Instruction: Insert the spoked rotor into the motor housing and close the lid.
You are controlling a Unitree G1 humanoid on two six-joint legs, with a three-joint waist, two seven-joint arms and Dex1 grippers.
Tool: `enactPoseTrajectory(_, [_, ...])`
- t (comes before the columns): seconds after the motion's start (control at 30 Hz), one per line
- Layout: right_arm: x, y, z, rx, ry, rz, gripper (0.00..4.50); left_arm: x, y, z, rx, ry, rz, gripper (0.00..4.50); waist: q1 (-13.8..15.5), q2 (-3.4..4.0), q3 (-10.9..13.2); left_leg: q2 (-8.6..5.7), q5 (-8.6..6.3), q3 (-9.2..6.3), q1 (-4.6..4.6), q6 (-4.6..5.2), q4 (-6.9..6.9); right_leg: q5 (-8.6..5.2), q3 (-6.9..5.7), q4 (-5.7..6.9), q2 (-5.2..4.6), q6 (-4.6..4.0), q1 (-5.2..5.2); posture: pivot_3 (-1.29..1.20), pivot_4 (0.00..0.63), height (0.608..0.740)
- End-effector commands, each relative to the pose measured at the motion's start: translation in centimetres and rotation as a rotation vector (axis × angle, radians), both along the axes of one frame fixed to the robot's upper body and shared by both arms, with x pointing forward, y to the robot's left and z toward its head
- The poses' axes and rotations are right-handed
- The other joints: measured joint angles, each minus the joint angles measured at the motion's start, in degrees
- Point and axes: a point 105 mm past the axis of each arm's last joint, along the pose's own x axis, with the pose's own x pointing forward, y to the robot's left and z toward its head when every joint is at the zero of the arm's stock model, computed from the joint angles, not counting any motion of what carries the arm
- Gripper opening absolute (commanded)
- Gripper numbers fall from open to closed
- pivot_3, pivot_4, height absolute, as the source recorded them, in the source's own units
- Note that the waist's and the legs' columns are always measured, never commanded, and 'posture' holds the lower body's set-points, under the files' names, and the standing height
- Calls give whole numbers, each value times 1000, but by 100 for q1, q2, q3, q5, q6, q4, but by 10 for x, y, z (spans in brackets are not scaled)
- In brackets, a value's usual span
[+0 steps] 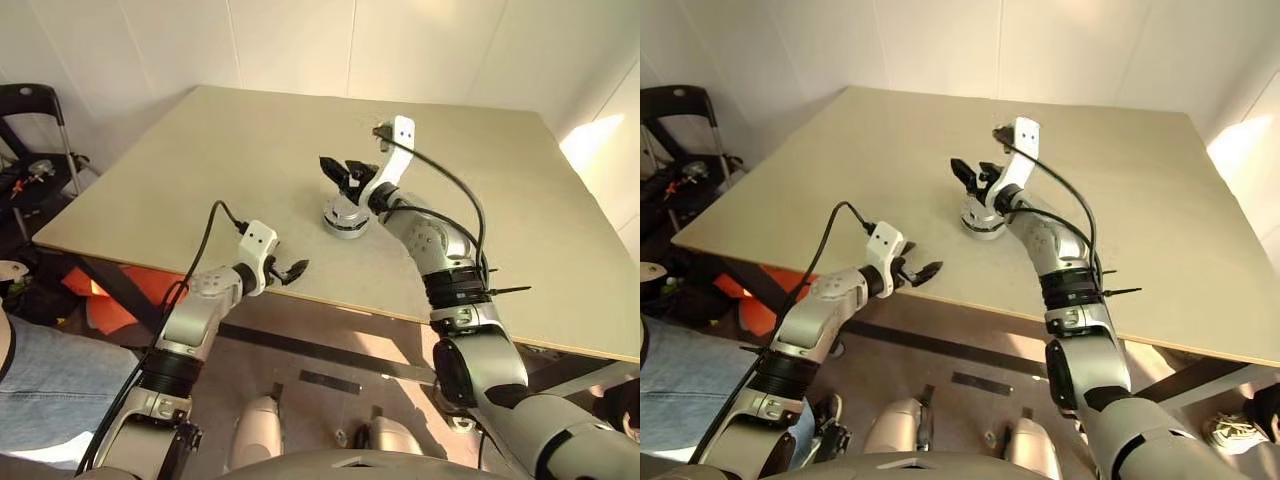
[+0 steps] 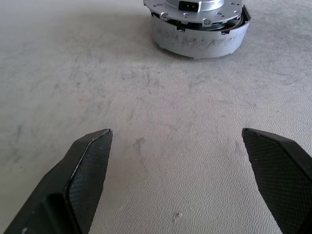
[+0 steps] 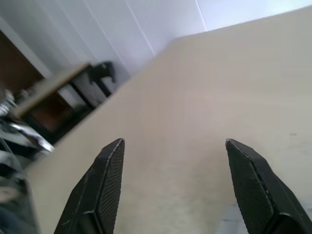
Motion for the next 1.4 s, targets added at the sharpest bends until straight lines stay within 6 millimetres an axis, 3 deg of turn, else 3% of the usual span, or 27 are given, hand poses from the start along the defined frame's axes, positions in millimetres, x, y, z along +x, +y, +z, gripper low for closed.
enactPoseTrajectory(0.03, [2,0,-19,-271,-133,2,3688,7,1,15,-5,-63,10,4500,1,-3,0,0,0,0,-1,0,1,0,0,0,0,-2,0,0,0,740])
enactPoseTrajectory(0.17, [2,0,-36,-494,-243,18,3688,19,6,23,-23,-98,62,4500,-4,-5,2,-1,-3,1,-13,7,9,2,0,-2,-1,-8,-6,0,0,740])
enactPoseTrajectory(0.27, [6,-1,-42,-524,-257,7,3688,27,4,28,-41,-114,93,4500,-10,-6,2,0,-7,0,-16,21,21,4,0,-1,0,-10,-4,0,0,740])
enactPoseTrajectory(0.4, [8,1,-41,-510,-258,5,3688,26,1,25,-39,-117,94,4500,-23,-6,2,0,-21,1,-15,80,31,6,0,-1,-1,-13,0,0,0,740])
enactPoseTrajectory(0.5, [11,-3,-54,-477,-184,-7,3688,26,1,25,-42,-116,100,4500,-27,-6,2,2,-20,1,-14,89,31,7,0,1,1,-14,-1,0,0,740])
enactPoseTrajectory(0.6, [14,-8,-66,-315,-25,-34,3688,26,1,23,-40,-115,100,4500,-34,-6,2,4,-19,1,-11,90,31,9,0,2,3,-18,1,0,0,740])
enactPoseTrajectory(0.73, [16,-11,-67,-230,44,-36,3688,24,2,21,-38,-111,101,4500,-36,-6,2,5,-19,1,-4,93,34,12,-1,2,2,-23,10,0,0,740])
enactPoseTrajectory(1.0, [18,-20,-58,-252,-7,-41,3688,22,1,18,-32,-105,94,4500,-35,-6,2,6,-19,1,18,92,30,14,-1,5,2,-26,25,0,0,740])
enactPoseTrajectory(1.13, [16,-17,-59,-284,-33,-14,4458,22,0,18,-30,-103,92,4500,-34,-6,2,6,-19,1,16,92,29,14,-1,4,2,-26,23,0,0,740])
enactPoseTrajectory(1.4, [12,-12,-69,-345,-38,11,4458,22,1,17,-28,-100,91,4500,-36,-6,2,6,-19,1,14,92,29,14,-1,3,3,-27,19,0,0,740])
